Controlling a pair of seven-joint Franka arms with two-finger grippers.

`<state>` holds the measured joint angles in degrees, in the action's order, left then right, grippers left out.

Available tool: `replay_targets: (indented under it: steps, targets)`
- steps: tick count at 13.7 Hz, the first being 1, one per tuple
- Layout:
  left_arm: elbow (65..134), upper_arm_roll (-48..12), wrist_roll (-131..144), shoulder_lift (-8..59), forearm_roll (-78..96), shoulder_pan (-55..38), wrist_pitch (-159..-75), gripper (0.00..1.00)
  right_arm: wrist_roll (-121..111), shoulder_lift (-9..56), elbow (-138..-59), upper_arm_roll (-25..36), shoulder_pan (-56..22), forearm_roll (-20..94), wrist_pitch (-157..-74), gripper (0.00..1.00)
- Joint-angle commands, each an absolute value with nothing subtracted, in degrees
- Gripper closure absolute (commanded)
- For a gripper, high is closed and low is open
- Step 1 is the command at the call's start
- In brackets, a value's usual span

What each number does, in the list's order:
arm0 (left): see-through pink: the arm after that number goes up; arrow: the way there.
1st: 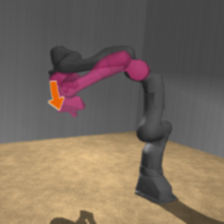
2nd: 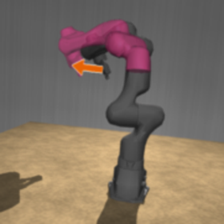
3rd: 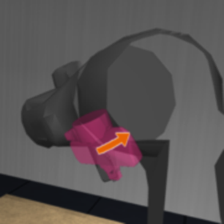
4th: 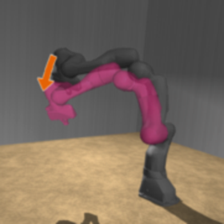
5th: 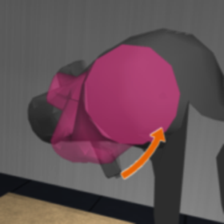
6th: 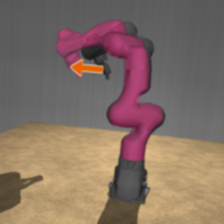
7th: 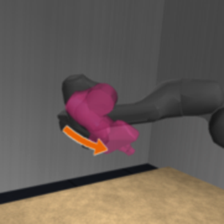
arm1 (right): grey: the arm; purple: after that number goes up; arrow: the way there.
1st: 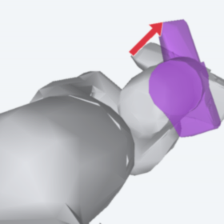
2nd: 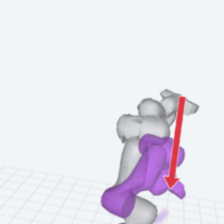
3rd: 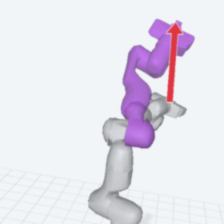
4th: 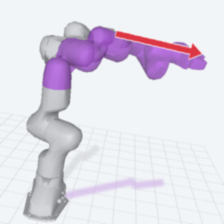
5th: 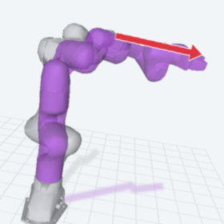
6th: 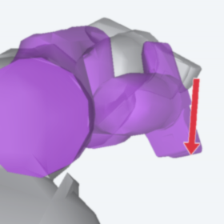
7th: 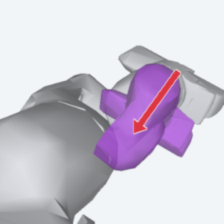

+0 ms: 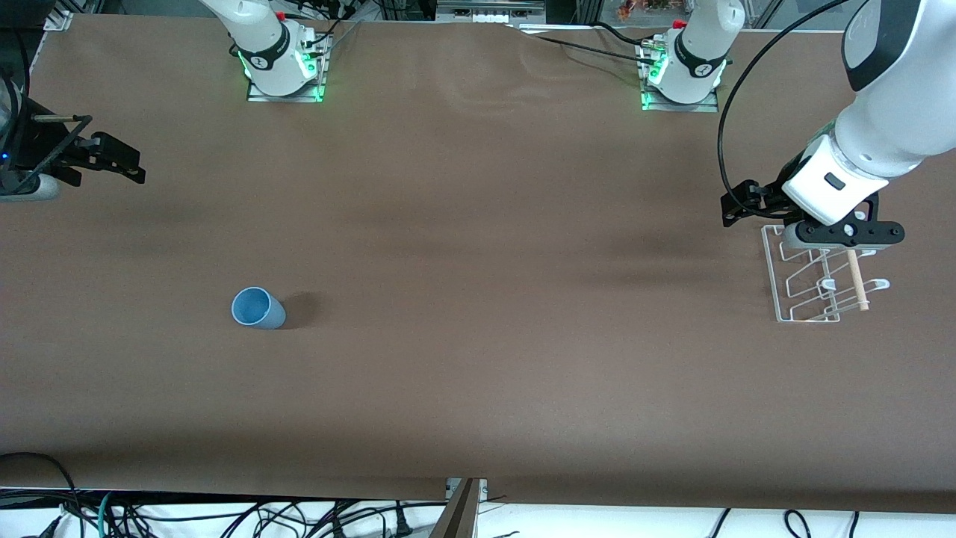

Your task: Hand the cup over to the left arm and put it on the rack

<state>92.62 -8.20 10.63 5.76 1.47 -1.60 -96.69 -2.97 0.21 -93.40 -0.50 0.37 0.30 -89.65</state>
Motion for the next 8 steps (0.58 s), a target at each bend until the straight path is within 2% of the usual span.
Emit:
replay_targets:
  steps: [1, 8]
  targets:
    - [91.8, -8.4, 9.5, 6.1, 0.0, -1.7, -96.3, 0.00, -2.7, 0.4, -92.5, -1.0, 0.8, 0.4, -89.7, 0.01]
    - [91.7, -8.4, 9.5, 6.1, -0.1, -1.9, -96.4, 0.00, -2.5, 1.8, -92.4, -1.1, 0.6, 0.5, -89.8, 0.01]
